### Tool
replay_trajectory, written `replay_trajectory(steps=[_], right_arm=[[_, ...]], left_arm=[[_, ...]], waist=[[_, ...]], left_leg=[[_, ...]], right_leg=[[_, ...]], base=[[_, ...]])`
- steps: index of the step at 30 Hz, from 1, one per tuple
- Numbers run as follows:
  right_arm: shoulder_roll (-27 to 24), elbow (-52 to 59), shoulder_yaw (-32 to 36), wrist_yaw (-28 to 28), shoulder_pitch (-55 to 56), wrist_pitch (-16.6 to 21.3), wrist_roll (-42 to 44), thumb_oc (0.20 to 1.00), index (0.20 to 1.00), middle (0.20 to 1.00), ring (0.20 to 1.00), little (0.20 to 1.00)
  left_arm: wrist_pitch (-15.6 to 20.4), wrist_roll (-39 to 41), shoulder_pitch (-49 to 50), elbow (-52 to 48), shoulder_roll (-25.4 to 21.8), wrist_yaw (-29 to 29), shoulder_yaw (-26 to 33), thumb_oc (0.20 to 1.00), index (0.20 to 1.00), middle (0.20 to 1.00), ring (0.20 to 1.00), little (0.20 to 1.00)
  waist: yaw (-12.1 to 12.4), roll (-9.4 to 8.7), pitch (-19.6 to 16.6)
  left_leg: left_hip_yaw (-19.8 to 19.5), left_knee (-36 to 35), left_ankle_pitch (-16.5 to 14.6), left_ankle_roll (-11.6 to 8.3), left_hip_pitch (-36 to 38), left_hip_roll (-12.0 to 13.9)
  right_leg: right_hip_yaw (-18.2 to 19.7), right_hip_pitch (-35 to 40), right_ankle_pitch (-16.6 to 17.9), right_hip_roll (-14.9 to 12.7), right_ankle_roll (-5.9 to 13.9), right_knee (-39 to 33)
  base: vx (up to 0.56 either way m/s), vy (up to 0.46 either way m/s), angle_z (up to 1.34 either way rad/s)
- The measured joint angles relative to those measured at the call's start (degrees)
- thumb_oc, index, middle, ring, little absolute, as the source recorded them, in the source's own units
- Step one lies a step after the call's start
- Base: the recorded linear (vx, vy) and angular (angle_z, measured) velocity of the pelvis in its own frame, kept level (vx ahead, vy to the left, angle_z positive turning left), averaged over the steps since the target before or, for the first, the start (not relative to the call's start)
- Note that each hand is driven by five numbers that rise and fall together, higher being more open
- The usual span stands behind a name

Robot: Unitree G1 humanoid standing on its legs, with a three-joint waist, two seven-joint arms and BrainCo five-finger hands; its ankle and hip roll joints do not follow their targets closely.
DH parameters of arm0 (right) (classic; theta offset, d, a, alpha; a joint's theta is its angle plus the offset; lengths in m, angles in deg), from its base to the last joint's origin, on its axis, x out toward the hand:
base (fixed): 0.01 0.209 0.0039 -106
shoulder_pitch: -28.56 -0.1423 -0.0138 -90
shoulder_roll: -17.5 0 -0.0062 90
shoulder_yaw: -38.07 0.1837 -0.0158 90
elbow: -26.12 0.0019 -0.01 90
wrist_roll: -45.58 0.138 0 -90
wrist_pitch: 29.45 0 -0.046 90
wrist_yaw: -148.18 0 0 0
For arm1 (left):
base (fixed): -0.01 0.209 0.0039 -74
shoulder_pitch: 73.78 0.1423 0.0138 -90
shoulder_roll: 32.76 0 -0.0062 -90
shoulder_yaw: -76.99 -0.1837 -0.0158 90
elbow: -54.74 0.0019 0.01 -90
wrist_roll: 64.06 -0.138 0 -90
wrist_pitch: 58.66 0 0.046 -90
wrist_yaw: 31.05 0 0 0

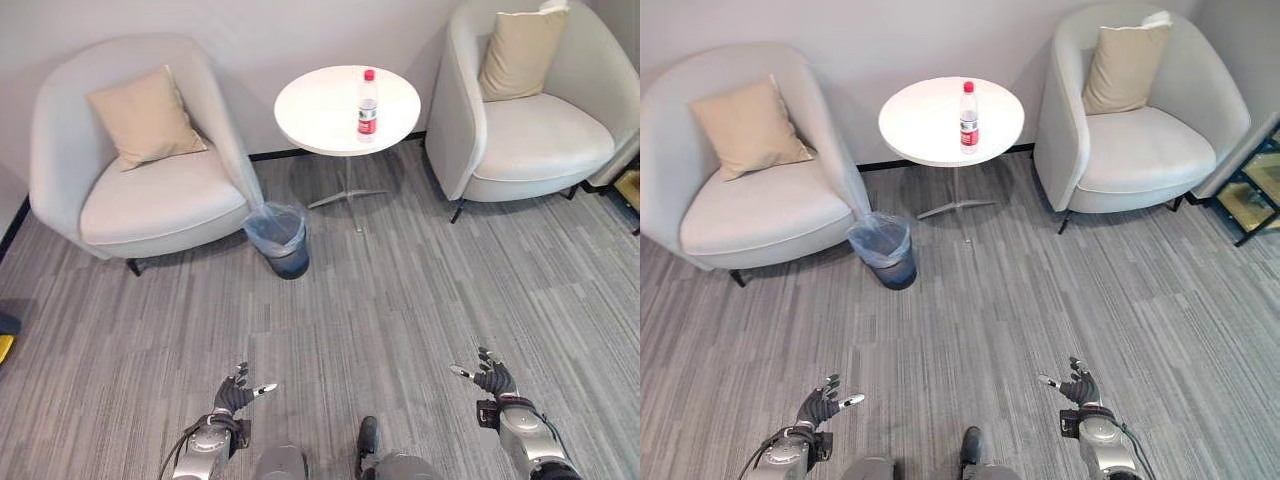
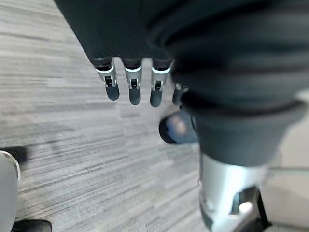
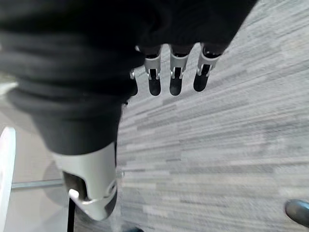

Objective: Gather garbage on tea table into small bin, then transfer packed bag to large trash can.

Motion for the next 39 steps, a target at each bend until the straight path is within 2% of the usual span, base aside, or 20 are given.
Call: replay_trajectory(steps=[1,3,4,8,10,12,13,14,16,19,22,24,25,27,28,30,34,36,37,39], right_arm=[[0.01,-0.27,-0.31,-0.16,0.55,-0.01,0.12,1.0,1.0,1.0,1.0,1.0],[0.07,-1.18,-0.82,-0.24,0.76,-0.5,0.29,1.0,1.0,1.0,1.0,1.0],[0.42,-1.89,-1.05,-0.43,0.71,-0.7,0.31,1.0,1.0,1.0,1.0,1.0],[0.74,-2.26,-1.9,-0.4,1.77,-0.94,0.25,1.0,1.0,1.0,1.0,1.0],[1.03,-2.28,-1.92,-0.31,1.56,-1.14,0.17,1.0,1.0,1.0,1.0,1.0],[1.17,-2.24,-1.93,-0.18,1.48,-1.07,-0.29,1.0,1.0,1.0,1.0,1.0],[0.96,-2.34,-1.93,-0.12,1.63,-1.18,-0.33,1.0,1.0,1.0,1.0,1.0],[1.29,-2.32,-2.02,0.06,2.25,-1.2,-0.34,1.0,1.0,1.0,1.0,1.0],[1.79,-2.27,-2.04,0.22,2.29,-1.18,-0.39,1.0,1.0,1.0,1.0,1.0],[3.35,-0.34,-2.15,0.49,1.42,-1.1,-0.44,1.0,1.0,1.0,1.0,1.0],[3.88,0.31,-2.14,0.8,1.04,-1.05,-0.42,1.0,1.0,1.0,1.0,1.0],[3.81,0.33,-2.22,0.83,0.49,-1.12,-0.44,1.0,1.0,1.0,1.0,1.0],[3.46,0.5,-2.49,0.8,0.24,-1.13,-0.54,1.0,1.0,1.0,1.0,1.0],[3.46,0.83,-3.22,0.79,1.75,-1.19,-1.4,1.0,1.0,1.0,1.0,1.0],[3.67,0.45,-3.29,0.81,3.05,-1.77,-1.52,1.0,1.0,1.0,1.0,1.0],[3.66,-0.06,-3.06,0.78,3.81,-2.28,-1.54,1.0,1.0,1.0,1.0,1.0],[2.93,-0.07,-2.48,0.8,5.1,-2.33,-1.53,1.0,1.0,1.0,1.0,1.0],[2.69,0.03,-2.08,0.82,2.41,-2.16,-1.45,1.0,1.0,1.0,1.0,1.0],[2.53,0.24,-1.66,0.8,1.44,-1.7,-1.42,1.0,1.0,1.0,1.0,1.0],[2.02,0.22,-2.12,0.75,-0.02,-1.05,-1.41,1.0,1.0,1.0,1.0,1.0]], left_arm=[[0.08,-0.07,-0.53,1.03,0.04,-0.26,0.0,1.0,1.0,1.0,1.0,1.0],[-0.04,-0.07,-0.42,1.66,0.09,-0.5,0.0,1.0,1.0,1.0,1.0,1.0],[-0.09,-0.08,-0.01,1.68,0.11,-0.6,0.01,1.0,1.0,1.0,1.0,1.0],[-0.81,-0.1,1.6,2.07,0.12,-0.61,0.2,1.0,1.0,1.0,1.0,1.0],[-0.89,-0.11,2.6,2.12,0.18,-0.59,0.22,1.0,1.0,1.0,1.0,1.0],[-1.07,-0.12,3.78,2.21,0.18,-0.64,0.24,1.0,1.0,1.0,1.0,1.0],[-1.18,-0.13,4.48,2.29,0.15,-0.64,0.22,1.0,1.0,1.0,1.0,1.0],[-1.17,-0.12,4.57,2.25,-0.13,-0.62,0.2,1.0,1.0,1.0,1.0,1.0],[-1.18,-0.12,3.13,2.07,-0.56,-0.68,0.21,1.0,1.0,1.0,1.0,1.0],[-0.79,-0.11,1.42,1.77,-2.09,-0.58,0.17,1.0,1.0,1.0,1.0,1.0],[-0.73,-0.11,-0.68,1.6,-3.66,-0.49,0.1,1.0,1.0,1.0,1.0,1.0],[-0.7,-0.12,-1.21,2.55,-3.58,-0.14,0.09,1.0,1.0,1.0,1.0,1.0],[-0.57,-0.12,-1.92,5.97,-2.81,0.08,0.2,1.0,1.0,1.0,1.0,1.0],[-0.76,-0.12,-0.45,7.06,-2.11,0.17,0.51,1.0,1.0,1.0,1.0,1.0],[-0.81,-0.12,1.36,6.58,-1.52,0.13,0.38,1.0,1.0,1.0,1.0,1.0],[-0.8,-0.14,2.85,6.68,-1.29,0.21,0.49,1.0,1.0,1.0,1.0,1.0],[-0.77,-0.13,2.61,6.24,0.84,0.55,0.14,1.0,1.0,1.0,1.0,1.0],[-0.8,-0.12,2.29,6.26,1.03,0.53,0.2,1.0,1.0,1.0,1.0,1.0],[-0.85,-0.12,1.57,6.34,1.14,0.48,0.0,1.0,1.0,1.0,1.0,1.0],[-0.84,-0.06,1.56,6.05,1.86,0.02,0.14,1.0,1.0,1.0,1.0,1.0]], waist=[[-0.14,-0.1,0.09],[0.13,-0.45,0.48],[0.81,-0.01,0.69],[2.05,1.4,1.12],[3.5,1.67,1.16],[3.78,2.1,0.8],[3.67,2.96,0.16],[3.64,2.23,-0.31],[3.47,0.72,-0.62],[3.4,0.53,-1.05],[2.84,0.11,-1.47],[2.38,1.15,-1.11],[1.39,1.85,-0.78],[0.85,1.53,-0.64],[0.13,1.14,-0.37],[-0.02,0.4,-0.44],[-0.38,3.01,-0.48],[-0.05,3.36,-0.55],[-0.21,2.82,-0.25],[0.37,2.11,-0.08]], left_leg=[[0.02,-5.38,1.04,-1.63,-0.67,-1.18],[0.2,-13.45,5.33,0.27,-0.85,-2.31],[-0.07,-15.05,7.32,-0.52,-1.88,-2.61],[3.6,-15.83,11.35,0.79,-4.45,-2.51],[2.73,-15.81,12.09,1.89,-3.88,-3.05],[2.89,-16.98,12.92,3.67,-2.66,-3.09],[3.21,-17.65,14.55,5.85,-0.47,-3.16],[3.64,-17.24,15.54,8.65,-0.07,-4.24],[4.86,-17.54,13.65,10.79,0.94,-6.06],[6.31,-17.55,10.75,11.32,4.49,-7.24],[6.16,-17.9,8.96,11.05,5.71,-8.19],[5.96,-19.69,7.59,10.2,8.56,-8.11],[5.72,-19.36,5.57,11.07,10.35,-8.05],[5.39,-18.83,3.68,10.75,12.17,-8.93],[4.29,-18.54,3.09,11.62,14.81,-9.18],[1.2,-17.39,-0.07,9.55,16.95,-9.2],[-2.53,-16.08,-1.58,6.81,20.84,-4.89],[-2.8,-8.45,-1.62,5.08,17.93,-3.02],[-1.81,0.39,-2.15,4.25,14.04,-2.79],[1.19,11.26,-2.33,2.47,8.0,-0.29]], right_leg=[[0.1,0.83,-2.87,0.02,1.63,-0.41],[-0.07,1.82,-3.27,0.21,1.69,-0.32],[0.71,2.38,-3.92,0.87,1.77,-0.38],[2.01,5.44,-6.31,2.54,2.21,-0.33],[4.97,6.55,-7.18,2.7,2.87,-0.07],[6.1,7.48,-7.16,2.54,2.96,-0.03],[7.01,9.44,-9.08,2.57,4.13,-0.02],[7.23,10.03,-10.5,1.52,5.46,0.23],[8.37,8.73,-12.81,-0.88,7.25,4.16],[8.48,0.3,-19.16,-4.18,12.53,23.67],[8.58,-6.5,-21.29,-6.2,13.38,28.77],[6.35,-14.02,-19.44,-7.25,12.55,24.37],[6.43,-17.95,-12.89,-7.5,12.58,17.09],[5.04,-20.68,-6.21,-8.9,13.45,10.68],[3.18,-20.24,-3.68,-9.66,12.52,7.38],[3.57,-18.49,-1.64,-9.51,12.87,7.31],[2.83,-12.02,5.92,-5.98,7.27,6.29],[1.05,-9.15,5.12,-4.28,5.73,3.46],[0.34,-7.7,4.85,-4.4,4.74,2.4],[0.5,-2.98,1.82,-2.76,0.05,-0.05]], base=[[0.23,0.005,0.04],[0.22,0.011,0.02],[0.18,0.035,-0.24],[0.35,0.133,-0.17],[0.28,0.142,-0.57],[0.17,0.101,-0.63],[0.22,0.141,-0.36],[0.2,0.148,-0.26],[0.25,0.183,-0.2],[0.17,0.089,-0.33],[0.17,0.035,-0.04],[0.46,-0.077,-0.02],[0.49,-0.125,0.1],[0.28,-0.118,0.22],[0.29,-0.14,0.35],[0.48,-0.3,0.65],[0.27,-0.264,0.76],[0.18,-0.252,0.32],[0.17,-0.165,0.23],[0.22,-0.153,0.07]])
